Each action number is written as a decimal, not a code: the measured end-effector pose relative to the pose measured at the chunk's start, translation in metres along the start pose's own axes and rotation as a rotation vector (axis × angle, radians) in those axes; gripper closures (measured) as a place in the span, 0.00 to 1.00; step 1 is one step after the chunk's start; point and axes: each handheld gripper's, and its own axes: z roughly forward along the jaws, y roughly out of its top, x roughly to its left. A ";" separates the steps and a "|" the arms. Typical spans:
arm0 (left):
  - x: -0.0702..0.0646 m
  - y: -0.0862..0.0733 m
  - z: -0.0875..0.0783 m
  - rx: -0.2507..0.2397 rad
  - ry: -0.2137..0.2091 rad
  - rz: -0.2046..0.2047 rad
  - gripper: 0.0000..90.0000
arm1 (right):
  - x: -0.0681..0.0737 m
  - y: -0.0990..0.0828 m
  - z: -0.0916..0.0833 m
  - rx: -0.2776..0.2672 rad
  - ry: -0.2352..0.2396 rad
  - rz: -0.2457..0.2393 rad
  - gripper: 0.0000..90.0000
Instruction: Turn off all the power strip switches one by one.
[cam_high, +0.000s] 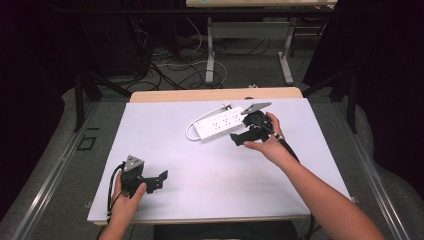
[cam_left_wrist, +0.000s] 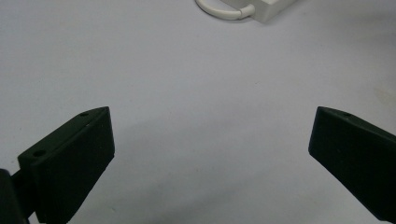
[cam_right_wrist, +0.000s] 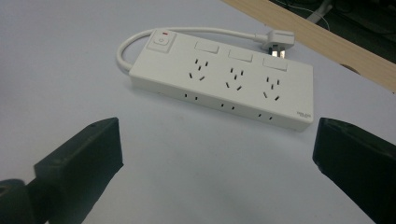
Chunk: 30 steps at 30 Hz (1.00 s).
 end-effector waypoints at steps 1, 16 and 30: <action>0.000 0.000 0.000 -0.003 0.001 -0.001 0.00 | 0.000 0.000 0.000 0.000 0.000 0.000 0.02; 0.003 0.000 0.000 0.008 0.000 -0.012 0.01 | 0.002 0.035 0.022 0.030 0.000 -0.012 0.10; 0.003 0.000 0.000 0.001 0.004 -0.014 0.01 | -0.001 0.057 0.040 0.043 0.002 -0.029 0.21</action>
